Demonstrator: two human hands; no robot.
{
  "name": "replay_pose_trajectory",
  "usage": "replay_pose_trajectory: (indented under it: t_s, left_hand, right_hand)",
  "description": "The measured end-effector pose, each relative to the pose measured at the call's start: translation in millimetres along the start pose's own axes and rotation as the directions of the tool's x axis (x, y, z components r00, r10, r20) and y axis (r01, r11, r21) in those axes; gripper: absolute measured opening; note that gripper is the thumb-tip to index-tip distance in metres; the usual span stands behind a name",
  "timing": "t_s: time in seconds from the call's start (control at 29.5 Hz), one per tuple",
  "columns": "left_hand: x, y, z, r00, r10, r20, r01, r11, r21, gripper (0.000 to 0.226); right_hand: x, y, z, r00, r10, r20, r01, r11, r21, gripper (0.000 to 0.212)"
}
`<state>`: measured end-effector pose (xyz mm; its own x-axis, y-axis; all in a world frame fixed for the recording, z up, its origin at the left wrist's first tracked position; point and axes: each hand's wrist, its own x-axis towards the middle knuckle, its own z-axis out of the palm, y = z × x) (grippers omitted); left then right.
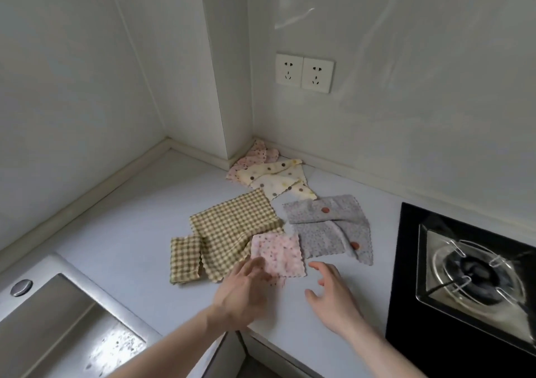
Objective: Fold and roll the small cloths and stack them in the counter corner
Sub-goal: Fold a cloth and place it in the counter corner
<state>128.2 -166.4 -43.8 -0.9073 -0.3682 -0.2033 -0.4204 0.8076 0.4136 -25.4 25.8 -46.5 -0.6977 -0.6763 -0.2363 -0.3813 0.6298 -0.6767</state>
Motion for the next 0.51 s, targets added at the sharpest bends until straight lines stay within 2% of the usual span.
replay_pose_trajectory:
  t_s: [0.03,0.1,0.17,0.24,0.37,0.51]
  left_hand:
    - [0,-9,13,0.997,0.033,-0.068,-0.033,0.999,0.001,0.057]
    - [-1,-22,36,0.978,0.095,-0.184,-0.089,0.995,0.038,0.056]
    - [1,-29,49,0.96,0.136,-0.244,-0.12,0.99,0.078,0.058]
    - [2,-33,54,0.944,0.18,-0.277,-0.164,0.983,0.081,0.058]
    - [-1,-37,58,0.925,0.207,-0.317,-0.194,0.978,0.073,0.054]
    - [-1,-37,64,0.903,0.221,-0.37,-0.192,0.975,0.112,0.058]
  right_hand:
    - [6,6,12,0.999,-0.026,-0.018,0.026,1.0,0.003,0.057]
    - [14,22,39,0.975,-0.152,-0.163,0.138,0.986,-0.095,0.054]
    - [18,29,56,0.918,-0.27,-0.29,0.181,0.937,-0.299,0.047]
    - [21,34,63,0.876,-0.324,-0.356,0.195,0.915,-0.352,0.042]
    - [22,40,70,0.825,-0.389,-0.41,0.243,0.899,-0.365,0.031]
    - [23,43,71,0.819,-0.423,-0.388,0.26,0.875,-0.408,0.033]
